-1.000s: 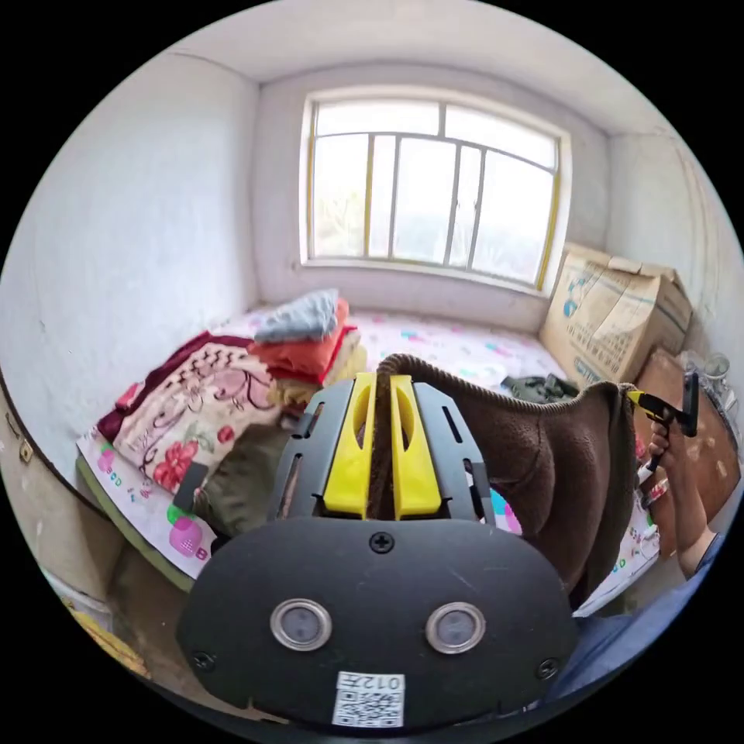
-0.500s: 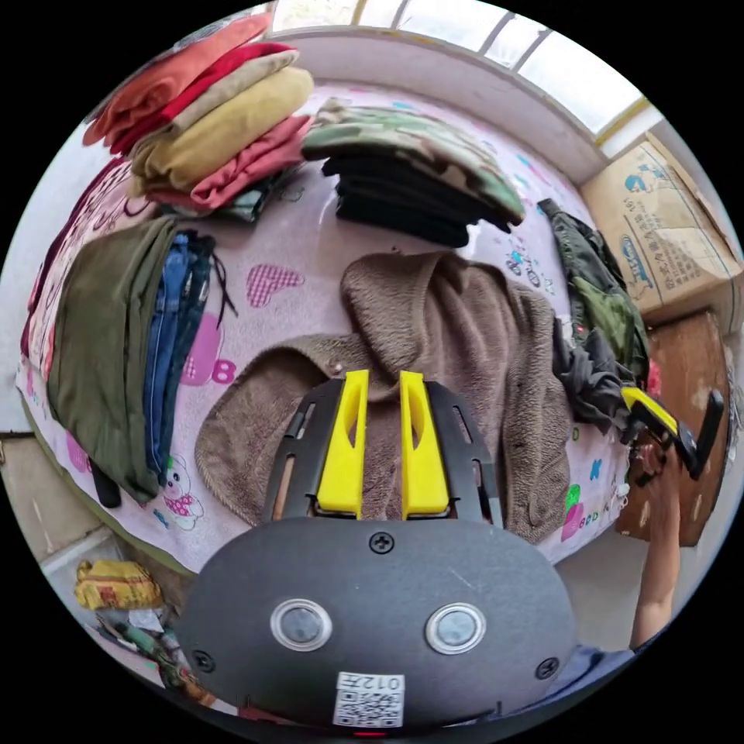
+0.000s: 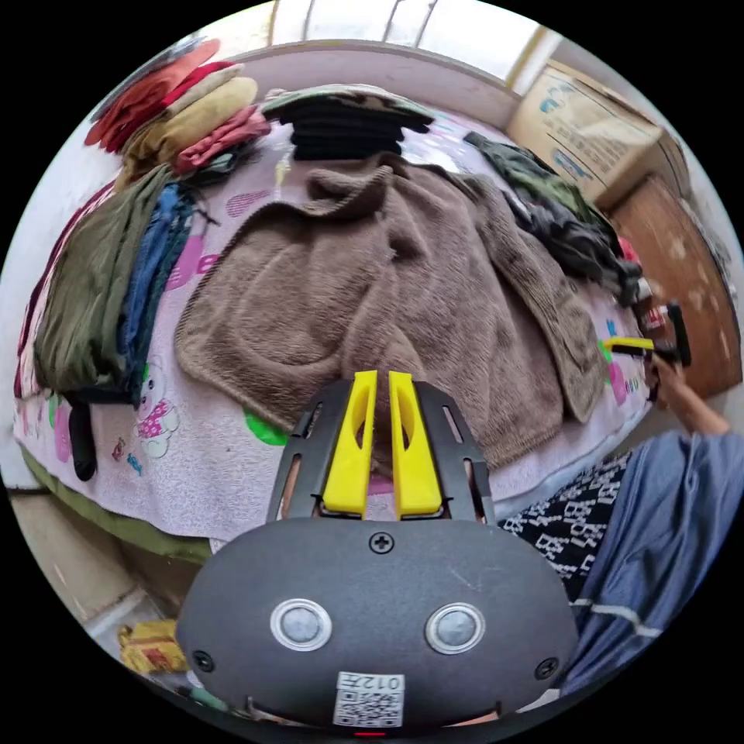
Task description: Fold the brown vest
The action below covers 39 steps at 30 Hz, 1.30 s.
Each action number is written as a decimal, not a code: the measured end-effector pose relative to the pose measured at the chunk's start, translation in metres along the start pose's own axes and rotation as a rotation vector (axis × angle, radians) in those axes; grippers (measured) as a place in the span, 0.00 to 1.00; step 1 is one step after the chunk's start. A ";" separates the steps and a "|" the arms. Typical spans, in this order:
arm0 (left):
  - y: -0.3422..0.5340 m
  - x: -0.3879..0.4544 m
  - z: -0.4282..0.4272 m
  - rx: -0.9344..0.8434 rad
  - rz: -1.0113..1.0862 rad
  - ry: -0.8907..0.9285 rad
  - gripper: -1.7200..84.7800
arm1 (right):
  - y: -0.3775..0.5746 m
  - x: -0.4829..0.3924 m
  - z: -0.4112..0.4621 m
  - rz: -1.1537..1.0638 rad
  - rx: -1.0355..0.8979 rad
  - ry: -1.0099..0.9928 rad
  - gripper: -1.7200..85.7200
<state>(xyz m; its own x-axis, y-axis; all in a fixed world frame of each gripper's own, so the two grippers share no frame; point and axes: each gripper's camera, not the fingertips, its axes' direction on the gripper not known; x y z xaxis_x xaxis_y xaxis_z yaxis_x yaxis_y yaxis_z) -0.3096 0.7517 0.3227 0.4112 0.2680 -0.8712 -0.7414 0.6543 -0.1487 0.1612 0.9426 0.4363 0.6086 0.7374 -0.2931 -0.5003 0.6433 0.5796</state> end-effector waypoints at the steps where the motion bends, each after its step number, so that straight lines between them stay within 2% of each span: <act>1: 0.005 0.016 0.007 -0.009 0.085 0.018 0.03 | -0.005 -0.013 0.004 -0.030 0.000 0.006 0.07; 5: 0.012 0.063 0.045 -0.100 0.309 -0.089 0.02 | -0.027 -0.055 0.036 -0.092 -0.106 0.106 0.04; 8: 0.017 0.072 0.077 -0.205 0.333 -0.189 0.02 | -0.035 -0.083 0.040 -0.134 -0.135 0.156 0.03; 9: 0.019 0.072 0.077 -0.192 0.330 -0.203 0.02 | -0.036 -0.089 0.041 -0.146 -0.162 0.167 0.03; 14: 0.041 0.074 0.078 -0.281 0.337 -0.341 0.02 | -0.022 -0.142 0.056 -0.317 -0.416 0.286 0.03; 18: 0.051 0.050 0.069 -0.295 0.245 -0.268 0.02 | -0.012 -0.160 0.063 -0.343 -0.433 0.301 0.03; 23: 0.046 -0.050 0.059 -0.325 -0.047 0.139 0.02 | -0.027 -0.161 0.065 -0.293 -0.479 0.213 0.03; 26: 0.055 -0.082 0.054 -0.288 -0.056 0.281 0.02 | -0.027 -0.156 0.062 -0.248 -0.462 0.154 0.03; 28: 0.063 -0.084 0.046 -0.231 0.013 0.287 0.02 | -0.024 -0.154 0.061 -0.213 -0.440 0.127 0.03; 35: 0.085 -0.069 0.004 -0.113 0.325 -0.103 0.02 | -0.011 -0.157 0.059 -0.127 -0.388 0.114 0.03; 39: 0.082 -0.109 -0.016 -0.144 0.219 -0.051 0.02 | -0.010 -0.156 0.061 -0.059 -0.405 0.101 0.03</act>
<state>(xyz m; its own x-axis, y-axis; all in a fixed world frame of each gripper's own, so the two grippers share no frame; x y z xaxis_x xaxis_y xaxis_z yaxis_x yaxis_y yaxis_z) -0.4236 0.7651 0.3977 0.2563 0.4301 -0.8656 -0.8819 0.4706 -0.0272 0.1089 0.8089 0.5231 0.5897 0.7007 -0.4016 -0.6805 0.6989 0.2203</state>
